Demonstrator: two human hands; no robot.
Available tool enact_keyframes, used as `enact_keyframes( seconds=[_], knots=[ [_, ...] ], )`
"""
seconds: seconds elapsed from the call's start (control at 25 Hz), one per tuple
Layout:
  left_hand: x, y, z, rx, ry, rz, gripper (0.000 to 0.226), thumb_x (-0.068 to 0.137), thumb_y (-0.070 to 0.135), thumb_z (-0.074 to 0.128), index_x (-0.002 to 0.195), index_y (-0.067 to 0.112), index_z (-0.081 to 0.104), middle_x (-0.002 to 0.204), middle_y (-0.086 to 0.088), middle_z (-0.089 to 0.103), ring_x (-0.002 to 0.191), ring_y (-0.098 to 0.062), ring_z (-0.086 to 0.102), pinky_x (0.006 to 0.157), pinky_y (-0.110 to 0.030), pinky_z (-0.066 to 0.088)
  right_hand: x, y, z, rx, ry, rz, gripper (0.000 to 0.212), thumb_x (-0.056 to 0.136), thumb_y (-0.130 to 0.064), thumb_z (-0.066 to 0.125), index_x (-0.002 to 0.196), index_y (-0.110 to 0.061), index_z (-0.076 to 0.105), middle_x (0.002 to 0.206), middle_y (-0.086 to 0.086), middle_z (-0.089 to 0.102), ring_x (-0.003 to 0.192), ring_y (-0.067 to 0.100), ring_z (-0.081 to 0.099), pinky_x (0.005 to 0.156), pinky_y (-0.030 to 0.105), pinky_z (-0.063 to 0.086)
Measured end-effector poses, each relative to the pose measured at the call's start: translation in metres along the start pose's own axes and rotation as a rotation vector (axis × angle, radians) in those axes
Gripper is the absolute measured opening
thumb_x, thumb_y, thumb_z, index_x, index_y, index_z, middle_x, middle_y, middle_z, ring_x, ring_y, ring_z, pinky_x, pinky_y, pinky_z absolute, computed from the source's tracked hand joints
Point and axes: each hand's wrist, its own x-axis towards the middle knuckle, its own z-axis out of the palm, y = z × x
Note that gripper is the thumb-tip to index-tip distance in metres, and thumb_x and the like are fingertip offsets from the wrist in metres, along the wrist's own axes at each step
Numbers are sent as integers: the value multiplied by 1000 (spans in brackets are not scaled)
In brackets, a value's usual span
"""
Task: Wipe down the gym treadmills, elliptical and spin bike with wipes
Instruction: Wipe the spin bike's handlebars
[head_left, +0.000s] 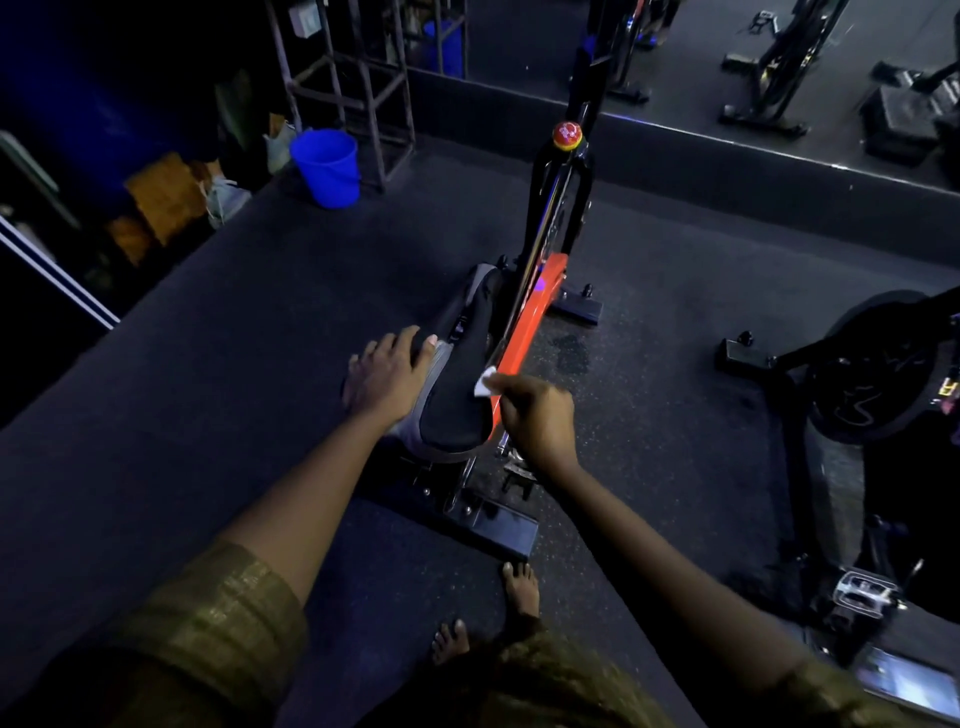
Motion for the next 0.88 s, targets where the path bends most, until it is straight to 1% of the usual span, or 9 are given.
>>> enact_keyframes(
  seconds=[0.08, 0.16, 0.24, 0.44, 0.56, 0.64, 0.72, 0.8, 0.88],
  knots=[
    [0, 0, 0, -2, -4, 2, 54, 100, 51, 21, 143, 23, 37, 140, -7, 48, 127, -28, 42, 105, -43, 29, 37, -13, 3, 107, 38, 129, 31, 84, 0, 56, 105, -15, 72, 103, 3, 71, 74, 1, 62, 65, 0, 39],
    [0, -1, -1, 2, -9, 0, 54, 99, 51, 22, 142, 23, 37, 140, -7, 48, 127, -28, 42, 104, -42, 29, 63, -25, 10, 145, 31, 197, 33, 85, 1, 53, 108, -14, 71, 107, 5, 69, 83, 7, 66, 65, -3, 34],
    [1, -1, 0, 10, -2, -2, 53, 99, 51, 24, 142, 23, 38, 139, -7, 49, 127, -28, 43, 103, -42, 30, 63, -27, 16, 138, 26, 235, 33, 83, 2, 52, 107, -12, 71, 105, 9, 70, 93, 18, 66, 70, 4, 34],
    [1, 1, 0, 21, 10, -3, 53, 99, 52, 25, 141, 22, 40, 138, -9, 50, 125, -30, 44, 102, -43, 31, 6, -18, 21, 202, 35, 392, 34, 84, -4, 54, 111, -17, 69, 91, 11, 73, 71, 17, 62, 61, 12, 37],
    [1, 2, 1, 36, 7, -3, 54, 99, 51, 24, 141, 21, 39, 138, -10, 50, 125, -31, 44, 102, -44, 33, -16, -15, 21, 138, 14, 443, 33, 84, -9, 55, 111, -20, 69, 96, 13, 72, 84, 22, 66, 75, 22, 43],
    [0, 2, 1, 52, 10, 2, 54, 99, 51, 24, 141, 20, 39, 137, -11, 50, 124, -31, 45, 101, -43, 33, -31, -23, 15, 71, -9, 414, 31, 85, -12, 58, 113, -22, 68, 98, 14, 70, 84, 20, 67, 74, 26, 43],
    [1, 3, 1, 55, 6, 3, 55, 99, 51, 24, 142, 20, 38, 138, -11, 50, 124, -31, 45, 101, -43, 33, -47, -36, 7, -25, -49, 299, 29, 86, -14, 60, 112, -23, 69, 99, 12, 70, 86, 23, 67, 73, 26, 44],
    [0, 3, 1, 48, -2, -2, 55, 99, 52, 22, 142, 20, 37, 138, -11, 49, 125, -31, 44, 101, -43, 32, -54, -46, -5, -65, -94, 158, 26, 86, -11, 61, 108, -21, 71, 99, 9, 72, 82, 20, 65, 72, 23, 43],
    [-1, 2, 1, 49, -2, 3, 56, 99, 52, 21, 143, 20, 37, 139, -11, 49, 125, -31, 44, 101, -43, 32, -37, -48, -12, -46, -114, 107, 28, 85, -7, 60, 108, -19, 71, 103, 6, 71, 87, 15, 65, 78, 19, 43]
  ],
)
